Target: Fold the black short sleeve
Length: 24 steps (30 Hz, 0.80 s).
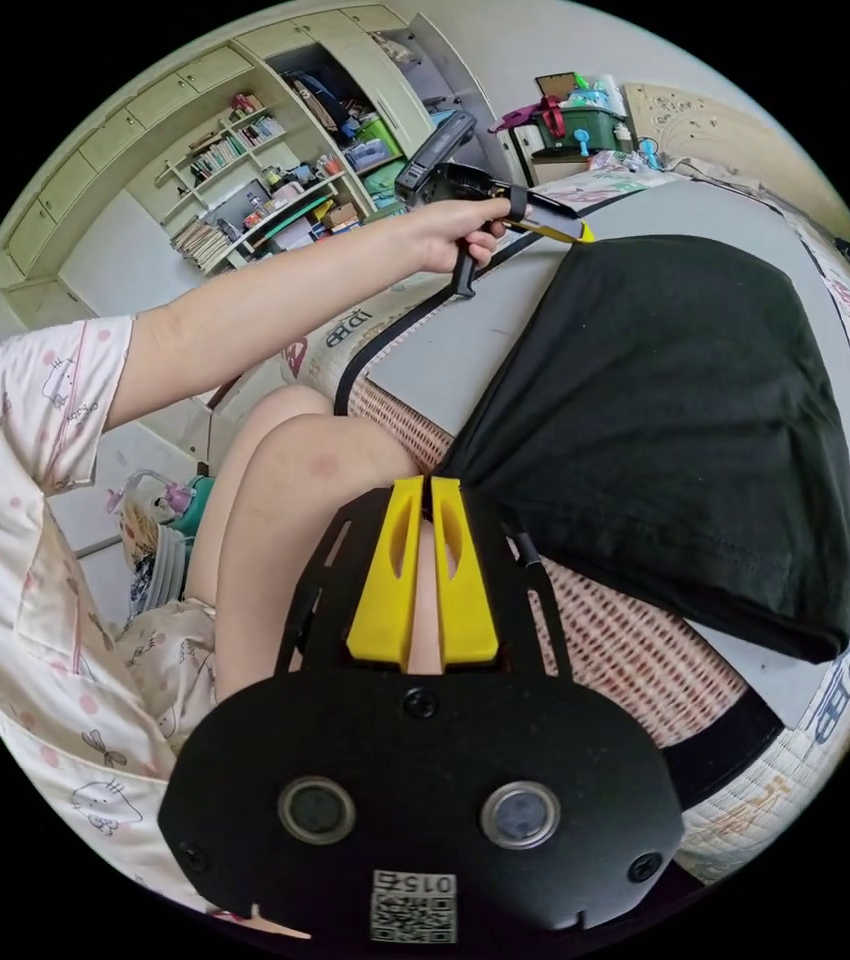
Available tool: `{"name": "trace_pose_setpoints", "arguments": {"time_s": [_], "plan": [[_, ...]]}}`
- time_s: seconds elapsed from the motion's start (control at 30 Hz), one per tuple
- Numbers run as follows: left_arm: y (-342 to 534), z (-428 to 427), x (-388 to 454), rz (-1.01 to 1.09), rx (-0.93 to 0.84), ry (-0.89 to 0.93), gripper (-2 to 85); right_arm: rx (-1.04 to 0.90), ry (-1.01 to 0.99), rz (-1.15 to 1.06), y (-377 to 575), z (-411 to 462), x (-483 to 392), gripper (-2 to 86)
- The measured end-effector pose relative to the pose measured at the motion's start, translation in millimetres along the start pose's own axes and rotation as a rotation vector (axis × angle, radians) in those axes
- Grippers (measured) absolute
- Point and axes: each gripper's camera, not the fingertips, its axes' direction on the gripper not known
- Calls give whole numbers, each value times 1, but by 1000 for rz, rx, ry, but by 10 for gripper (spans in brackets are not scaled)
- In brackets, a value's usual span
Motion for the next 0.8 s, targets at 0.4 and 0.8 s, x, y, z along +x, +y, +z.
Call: {"name": "trace_pose_setpoints", "arguments": {"time_s": [0.4,0.8], "plan": [[33,-59,169,222,94,-194,74,184,82,-15,22,-124,48,50],[-70,2,316,301,59,-59,80,379,186,511,54,-238,258,99]]}}
